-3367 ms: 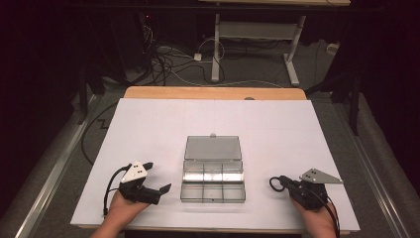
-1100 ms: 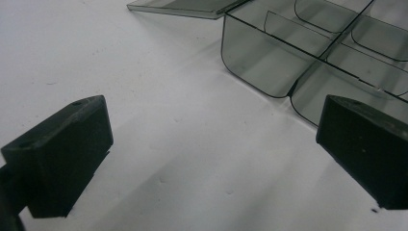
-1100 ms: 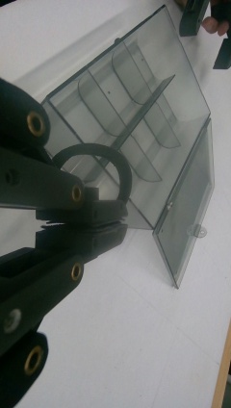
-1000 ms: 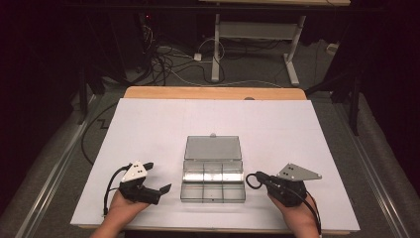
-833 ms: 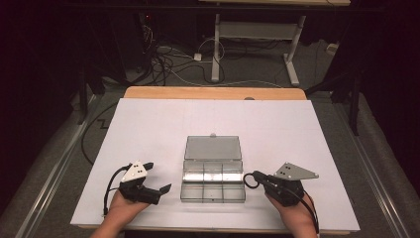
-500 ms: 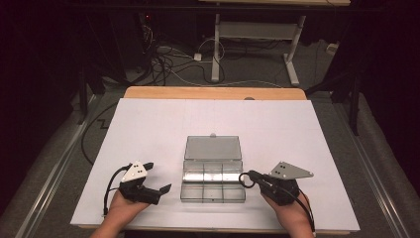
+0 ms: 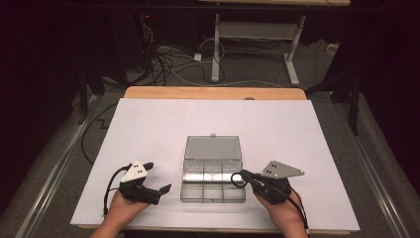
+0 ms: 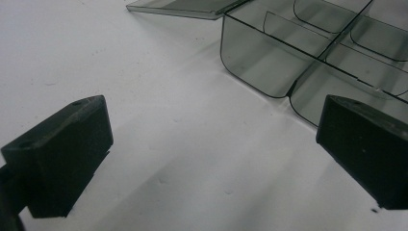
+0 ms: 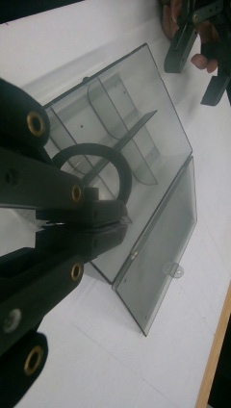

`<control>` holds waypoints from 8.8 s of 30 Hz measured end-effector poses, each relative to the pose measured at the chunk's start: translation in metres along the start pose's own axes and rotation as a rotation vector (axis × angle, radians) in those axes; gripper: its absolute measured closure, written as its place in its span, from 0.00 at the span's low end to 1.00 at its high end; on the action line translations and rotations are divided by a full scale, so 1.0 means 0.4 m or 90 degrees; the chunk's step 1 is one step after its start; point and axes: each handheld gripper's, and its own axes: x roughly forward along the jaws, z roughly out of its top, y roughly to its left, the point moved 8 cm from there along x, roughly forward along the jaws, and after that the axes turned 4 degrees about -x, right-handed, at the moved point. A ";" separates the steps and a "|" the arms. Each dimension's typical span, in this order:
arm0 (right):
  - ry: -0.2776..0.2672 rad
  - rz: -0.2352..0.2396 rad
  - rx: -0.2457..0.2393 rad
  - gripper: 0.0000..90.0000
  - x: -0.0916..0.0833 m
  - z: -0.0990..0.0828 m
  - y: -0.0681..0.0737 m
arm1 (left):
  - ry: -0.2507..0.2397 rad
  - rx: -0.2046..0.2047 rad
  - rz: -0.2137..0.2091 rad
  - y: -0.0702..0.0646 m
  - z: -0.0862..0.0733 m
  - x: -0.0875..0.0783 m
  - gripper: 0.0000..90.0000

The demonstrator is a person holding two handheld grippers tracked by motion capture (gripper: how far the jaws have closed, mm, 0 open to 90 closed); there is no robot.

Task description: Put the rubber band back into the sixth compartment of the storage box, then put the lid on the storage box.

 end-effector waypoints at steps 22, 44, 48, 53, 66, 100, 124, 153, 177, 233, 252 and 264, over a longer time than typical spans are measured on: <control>0.031 0.024 -0.024 0.99 0.038 -0.019 0.041 | -0.001 0.001 -0.002 0.000 0.000 -0.001 0.00; 0.064 0.022 -0.038 0.98 0.045 -0.055 0.051 | -0.002 0.003 -0.003 -0.002 0.000 -0.001 0.00; 0.062 0.024 -0.035 0.91 0.046 -0.056 0.051 | -0.002 0.004 -0.003 -0.002 0.000 -0.001 0.00; 0.042 0.024 -0.027 0.88 0.030 -0.045 0.043 | -0.001 0.003 -0.003 -0.001 0.000 -0.001 0.00; 0.016 -0.007 0.025 0.67 -0.010 -0.055 -0.019 | -0.003 -0.003 -0.004 0.000 0.001 -0.002 0.00; 0.029 -0.115 0.088 0.00 -0.021 -0.152 -0.136 | 0.003 -0.023 0.003 0.009 0.003 -0.001 0.00; -0.003 -0.122 0.077 0.00 -0.013 -0.108 -0.145 | -0.034 -0.066 -0.006 0.018 0.041 0.019 0.00; -0.015 -0.100 0.098 0.00 0.111 0.007 -0.182 | -0.035 -0.100 -0.025 0.066 0.146 0.121 0.00; 0.047 -0.056 0.158 0.07 0.231 0.040 -0.207 | 0.015 -0.119 -0.043 0.076 0.225 0.242 0.00; 0.100 0.065 0.300 0.26 0.275 -0.004 -0.185 | 0.044 -0.100 -0.037 0.058 0.199 0.273 0.01; 0.018 0.002 0.216 0.44 0.246 0.024 -0.187 | 0.036 -0.111 -0.096 0.037 0.207 0.246 0.19; -0.013 -0.025 0.167 0.58 0.215 0.041 -0.190 | 0.015 -0.086 -0.104 0.024 0.218 0.234 0.34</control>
